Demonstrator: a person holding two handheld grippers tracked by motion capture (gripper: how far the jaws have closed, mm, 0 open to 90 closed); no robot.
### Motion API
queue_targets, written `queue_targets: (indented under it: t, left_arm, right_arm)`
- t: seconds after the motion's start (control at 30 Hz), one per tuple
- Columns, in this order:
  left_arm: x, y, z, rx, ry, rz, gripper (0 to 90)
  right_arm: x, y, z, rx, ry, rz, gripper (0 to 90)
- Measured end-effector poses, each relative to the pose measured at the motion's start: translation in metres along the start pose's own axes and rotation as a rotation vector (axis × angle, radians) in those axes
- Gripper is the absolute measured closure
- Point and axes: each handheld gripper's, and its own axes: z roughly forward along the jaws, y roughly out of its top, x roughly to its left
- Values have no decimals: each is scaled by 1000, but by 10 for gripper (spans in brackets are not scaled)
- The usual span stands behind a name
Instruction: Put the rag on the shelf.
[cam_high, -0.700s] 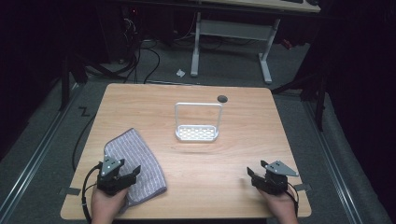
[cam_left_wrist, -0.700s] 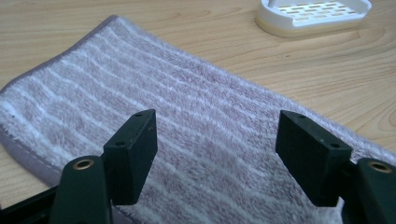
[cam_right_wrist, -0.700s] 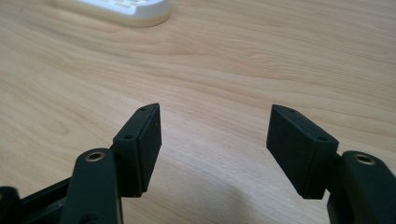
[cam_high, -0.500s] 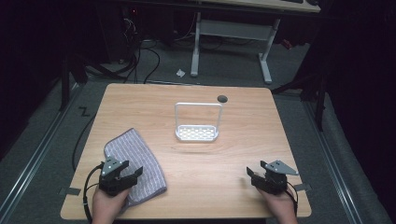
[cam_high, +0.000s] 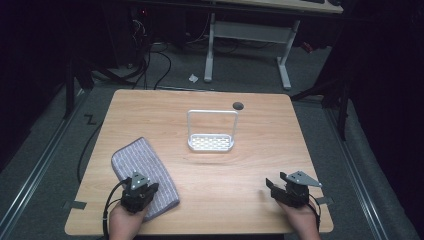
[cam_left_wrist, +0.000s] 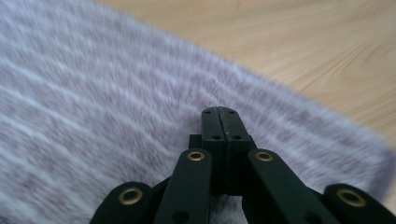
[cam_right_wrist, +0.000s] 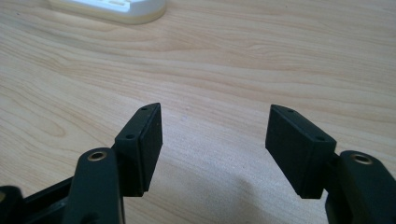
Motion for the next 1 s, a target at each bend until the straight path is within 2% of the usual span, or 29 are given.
queue_targets:
  t: [0.1, 0.17, 0.2, 0.23, 0.27, 0.3, 0.33, 0.37, 0.4, 0.43, 0.57, 0.63, 0.67, 0.73, 0.8, 0.83, 0.87, 0.9, 0.93, 0.97, 1.0]
  left_arm:
    - [-3, 0, 0, 0, 5, 20, 900]
    - [-9, 0, 1, -2, -31, 30, 900]
    - [-9, 0, 1, -2, -31, 30, 900]
    - [-14, 0, 2, -2, -50, 43, 900]
    - [-27, 1, 4, 4, -80, 83, 900]
    - [-27, 1, 4, 4, -80, 83, 900]
    - [-36, 1, 6, 1, -105, 107, 900]
    - [-53, 2, 9, 4, -143, 159, 900]
    - [-61, 3, 11, 5, -179, 166, 900]
    - [-61, 3, 11, 5, -179, 166, 900]
    - [-93, 9, 21, 3, -271, 215, 900]
    - [-107, 11, 26, 8, -330, 228, 900]
    - [-119, 13, 30, 8, -377, 242, 900]
    - [-128, 14, 32, 7, -411, 258, 899]
    - [-133, 14, 30, 0, -421, 273, 898]
    - [-133, 14, 30, 0, -421, 273, 859]
    - [-133, 15, 26, -15, -424, 271, 859]
    - [-127, 17, 19, -44, -418, 262, 810]
    - [-127, 17, 19, -44, -418, 262, 789]
    - [-111, 19, 11, -88, -349, 257, 766]
    - [-101, 19, 10, -100, -308, 238, 752]
  right_arm:
    - [0, 0, -1, -2, 3, 0, 369]
    - [-1, -1, -2, -4, 9, 7, 370]
    - [-1, -1, -2, -3, 12, 9, 371]
    - [-1, -1, -2, -3, 12, 9, 371]
    - [-1, 0, -3, -8, 12, 17, 376]
    - [-1, 0, -3, -8, 12, 17, 376]
    - [-1, 0, -3, -14, 15, 22, 380]
    - [-1, 1, -4, -18, 23, 33, 388]
    - [-1, 1, -4, -20, 25, 32, 392]
    - [-1, 1, -4, -20, 25, 32, 392]
    - [0, 2, -3, -18, 37, 25, 401]
    - [2, 3, -3, -21, 52, 17, 418]
    - [3, 3, -3, -24, 59, 13, 436]
    - [6, 3, -3, -26, 71, 10, 475]
    - [9, 4, -3, -27, 87, 2, 508]
    - [9, 4, -3, -27, 87, 2, 508]
    - [11, 4, -4, -28, 89, 1, 535]
    - [17, 6, -4, -48, 107, -11, 581]
    - [17, 6, -4, -48, 107, -11, 581]
    - [26, 11, -2, -66, 147, -12, 654]
    - [29, 14, -1, -67, 159, -17, 681]
